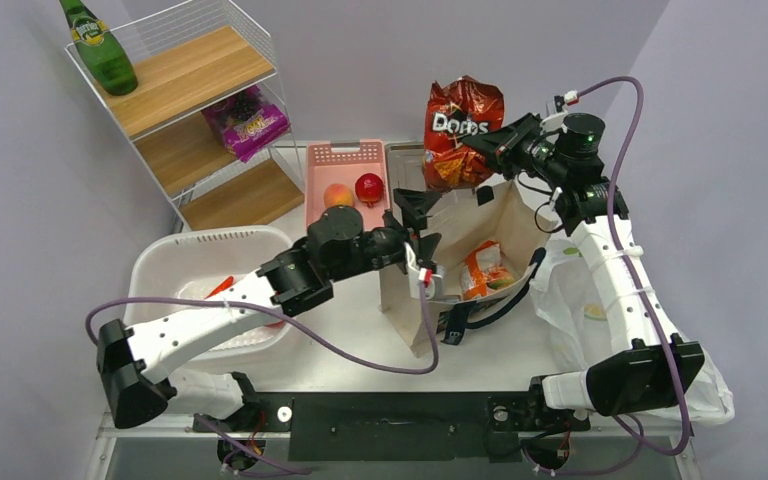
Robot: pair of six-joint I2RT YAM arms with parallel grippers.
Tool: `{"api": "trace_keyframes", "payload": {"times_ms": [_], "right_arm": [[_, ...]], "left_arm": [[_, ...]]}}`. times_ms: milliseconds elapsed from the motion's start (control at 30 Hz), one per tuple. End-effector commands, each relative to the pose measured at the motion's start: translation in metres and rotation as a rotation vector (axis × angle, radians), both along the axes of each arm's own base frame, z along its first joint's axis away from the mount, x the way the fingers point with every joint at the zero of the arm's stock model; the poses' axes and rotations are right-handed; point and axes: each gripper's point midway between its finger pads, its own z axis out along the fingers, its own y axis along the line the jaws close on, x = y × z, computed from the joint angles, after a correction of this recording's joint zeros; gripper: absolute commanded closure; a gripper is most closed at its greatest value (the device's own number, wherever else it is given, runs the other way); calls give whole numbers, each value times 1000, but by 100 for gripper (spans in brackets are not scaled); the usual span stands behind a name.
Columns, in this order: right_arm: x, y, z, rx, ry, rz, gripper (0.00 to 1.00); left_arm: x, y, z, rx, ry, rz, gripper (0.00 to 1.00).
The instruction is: Untie the knot of the grocery bags and take out the mixed food
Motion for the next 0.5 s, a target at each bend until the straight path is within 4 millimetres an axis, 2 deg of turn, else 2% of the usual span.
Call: {"api": "trace_keyframes", "payload": {"times_ms": [0, 33, 133, 167, 200, 300, 367, 467], "right_arm": [[-15, 22, 71, 241, -101, 96, 100], [-19, 26, 74, 244, -107, 110, 100], [-29, 32, 83, 243, -136, 140, 100], [-29, 32, 80, 237, -131, 142, 100], [-30, 31, 75, 228, -120, 136, 100], [-24, 25, 47, 207, -36, 103, 100], [-22, 23, 37, 208, -2, 99, 100], [-21, 24, 33, 210, 13, 106, 100]], "left_arm": [[19, -14, 31, -76, -226, 119, 24], [26, -19, 23, -60, -232, 147, 23], [36, -28, 29, -101, -262, 202, 23], [45, -30, 28, -97, -268, 245, 23], [48, -30, 38, -122, -282, 269, 22], [63, -29, 40, -125, -324, 351, 22], [67, -27, 38, -118, -373, 375, 22], [79, -21, 30, -93, -393, 423, 21]]}}
